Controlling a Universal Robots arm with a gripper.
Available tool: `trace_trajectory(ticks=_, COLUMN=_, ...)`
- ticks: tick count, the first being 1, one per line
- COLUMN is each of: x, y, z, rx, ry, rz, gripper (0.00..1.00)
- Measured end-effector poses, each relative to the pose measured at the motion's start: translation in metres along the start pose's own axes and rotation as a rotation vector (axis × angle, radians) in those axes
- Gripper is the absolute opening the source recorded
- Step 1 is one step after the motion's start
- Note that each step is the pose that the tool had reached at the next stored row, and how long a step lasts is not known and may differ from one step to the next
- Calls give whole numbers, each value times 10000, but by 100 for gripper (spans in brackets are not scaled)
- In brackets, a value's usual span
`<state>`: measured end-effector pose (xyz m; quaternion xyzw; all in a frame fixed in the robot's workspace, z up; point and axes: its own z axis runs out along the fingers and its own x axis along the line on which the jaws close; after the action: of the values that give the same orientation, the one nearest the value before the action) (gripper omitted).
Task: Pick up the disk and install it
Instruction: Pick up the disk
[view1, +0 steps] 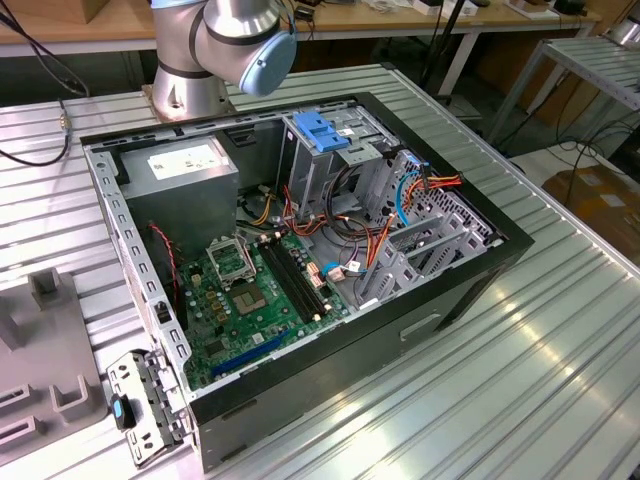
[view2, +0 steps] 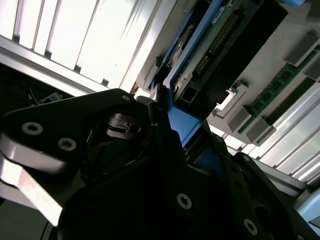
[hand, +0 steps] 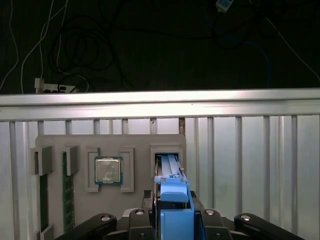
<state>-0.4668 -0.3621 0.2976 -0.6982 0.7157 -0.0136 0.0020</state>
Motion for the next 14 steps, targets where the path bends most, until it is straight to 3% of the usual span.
trace_trajectory(ticks=14, x=0, y=0, z=28, rx=3, ry=-1, rz=-1, gripper=37)
